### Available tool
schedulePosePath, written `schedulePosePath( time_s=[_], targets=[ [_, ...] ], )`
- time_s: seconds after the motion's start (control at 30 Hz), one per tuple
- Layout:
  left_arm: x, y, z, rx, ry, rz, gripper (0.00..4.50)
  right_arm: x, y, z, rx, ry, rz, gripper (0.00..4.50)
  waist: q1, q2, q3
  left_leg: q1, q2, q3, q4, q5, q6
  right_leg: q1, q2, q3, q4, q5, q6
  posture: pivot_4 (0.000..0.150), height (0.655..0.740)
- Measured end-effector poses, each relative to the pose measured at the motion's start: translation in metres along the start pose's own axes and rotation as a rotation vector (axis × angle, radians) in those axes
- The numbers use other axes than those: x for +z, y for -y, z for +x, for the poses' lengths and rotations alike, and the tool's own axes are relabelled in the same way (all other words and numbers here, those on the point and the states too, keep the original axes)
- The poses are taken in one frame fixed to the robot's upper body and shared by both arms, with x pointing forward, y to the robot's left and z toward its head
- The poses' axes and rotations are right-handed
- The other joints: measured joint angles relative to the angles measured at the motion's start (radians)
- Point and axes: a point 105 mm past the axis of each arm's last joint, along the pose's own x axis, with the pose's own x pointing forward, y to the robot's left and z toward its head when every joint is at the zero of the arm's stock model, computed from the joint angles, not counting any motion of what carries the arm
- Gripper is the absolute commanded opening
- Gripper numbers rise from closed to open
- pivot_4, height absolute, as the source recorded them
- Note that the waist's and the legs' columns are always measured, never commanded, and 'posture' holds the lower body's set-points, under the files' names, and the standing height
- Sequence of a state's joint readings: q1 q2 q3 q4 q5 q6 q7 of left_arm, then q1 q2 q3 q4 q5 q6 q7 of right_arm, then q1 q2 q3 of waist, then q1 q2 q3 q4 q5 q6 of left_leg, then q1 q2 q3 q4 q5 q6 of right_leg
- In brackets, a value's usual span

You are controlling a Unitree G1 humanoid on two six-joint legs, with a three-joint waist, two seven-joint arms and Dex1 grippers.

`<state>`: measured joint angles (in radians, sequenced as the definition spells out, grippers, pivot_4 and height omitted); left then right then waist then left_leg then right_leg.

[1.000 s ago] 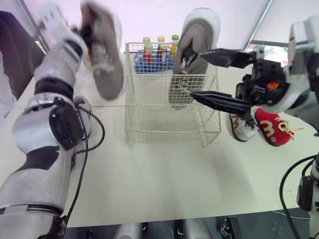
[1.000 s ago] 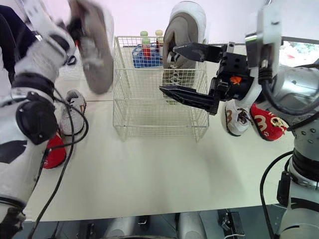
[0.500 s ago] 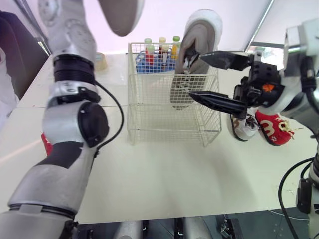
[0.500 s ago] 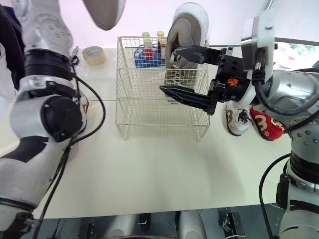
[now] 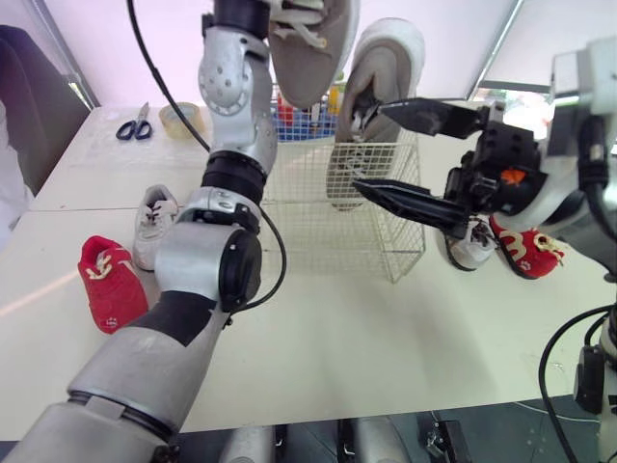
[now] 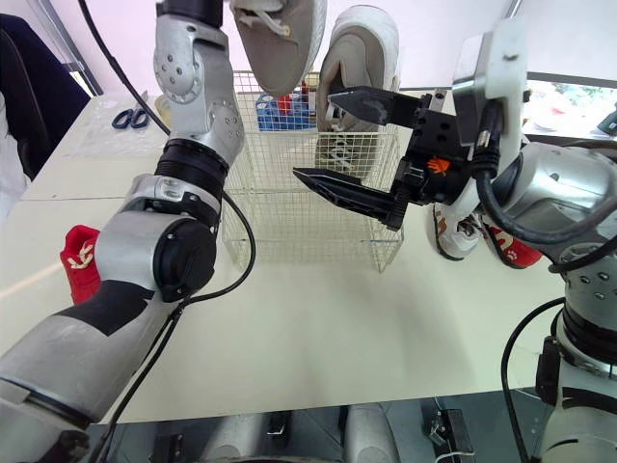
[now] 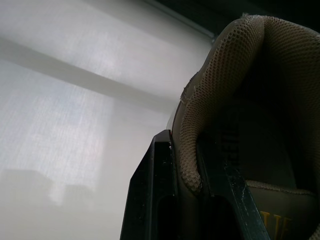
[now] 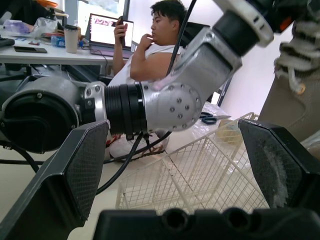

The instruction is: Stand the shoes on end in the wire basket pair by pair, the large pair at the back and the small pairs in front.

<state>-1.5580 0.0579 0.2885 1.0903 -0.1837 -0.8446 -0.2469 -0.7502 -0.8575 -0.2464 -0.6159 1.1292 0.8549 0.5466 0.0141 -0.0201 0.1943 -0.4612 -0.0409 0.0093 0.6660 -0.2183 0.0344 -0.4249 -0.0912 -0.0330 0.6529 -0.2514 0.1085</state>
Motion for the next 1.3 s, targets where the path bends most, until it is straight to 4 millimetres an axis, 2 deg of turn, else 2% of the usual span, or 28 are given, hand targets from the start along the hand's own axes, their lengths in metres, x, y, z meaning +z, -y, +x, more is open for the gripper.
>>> schedulePosePath(
  time_s=[0.3,0.5,0.73,0.9,1.03,1.2,1.3],
  targets=[
    [-0.034,-0.001,-0.045,0.049,-0.107,0.069,0.02,0.001,-0.001,-0.002,-0.016,-0.019,0.006,4.50,0.001,0.000,0.000,0.000,0.000,0.001,0.000,0.000,0.001,0.000,-0.001,0.000,0.000,0.001,0.001,0.150,0.7400],
    [-0.040,0.002,-0.062,0.041,-0.122,0.113,0.02,0.001,-0.001,-0.004,-0.019,-0.028,0.014,4.50,0.001,0.000,0.000,0.000,0.000,0.001,0.000,0.000,0.001,0.000,-0.002,0.000,0.000,0.001,0.000,0.150,0.7400],
    [-0.059,0.010,-0.101,0.024,-0.218,0.115,0.02,0.000,-0.002,-0.004,-0.008,-0.035,0.019,4.50,-0.001,0.002,-0.001,0.001,0.000,0.001,0.000,0.000,0.001,0.001,-0.002,0.002,0.000,0.001,0.000,0.150,0.7400],
    [-0.058,0.011,-0.109,0.030,-0.241,0.106,0.02,-0.002,-0.002,-0.005,0.000,-0.041,0.024,4.50,-0.001,0.004,-0.003,0.001,0.000,0.001,0.000,0.000,0.001,0.001,-0.002,0.002,0.000,0.001,-0.001,0.150,0.7400],
    [-0.053,0.004,-0.115,0.069,-0.274,0.084,1.68,-0.004,-0.002,-0.006,0.005,-0.045,0.034,4.50,-0.002,0.006,-0.004,0.001,0.000,0.001,0.000,0.000,0.001,0.001,-0.002,0.002,0.000,0.001,-0.001,0.150,0.7400],
    [-0.056,-0.005,-0.125,0.115,-0.362,0.048,4.23,-0.005,-0.001,-0.007,0.011,-0.046,0.034,4.50,-0.004,0.008,-0.006,0.002,0.001,0.001,0.000,0.000,0.001,0.001,-0.001,0.003,0.000,0.001,-0.001,0.150,0.7400],
    [-0.057,-0.009,-0.137,0.112,-0.432,0.000,4.23,-0.005,-0.001,-0.007,0.012,-0.047,0.032,4.50,-0.001,0.009,-0.006,0.002,0.001,0.001,0.000,0.000,0.001,0.001,-0.001,0.003,0.000,0.001,-0.001,0.150,0.7400]
  ],
)
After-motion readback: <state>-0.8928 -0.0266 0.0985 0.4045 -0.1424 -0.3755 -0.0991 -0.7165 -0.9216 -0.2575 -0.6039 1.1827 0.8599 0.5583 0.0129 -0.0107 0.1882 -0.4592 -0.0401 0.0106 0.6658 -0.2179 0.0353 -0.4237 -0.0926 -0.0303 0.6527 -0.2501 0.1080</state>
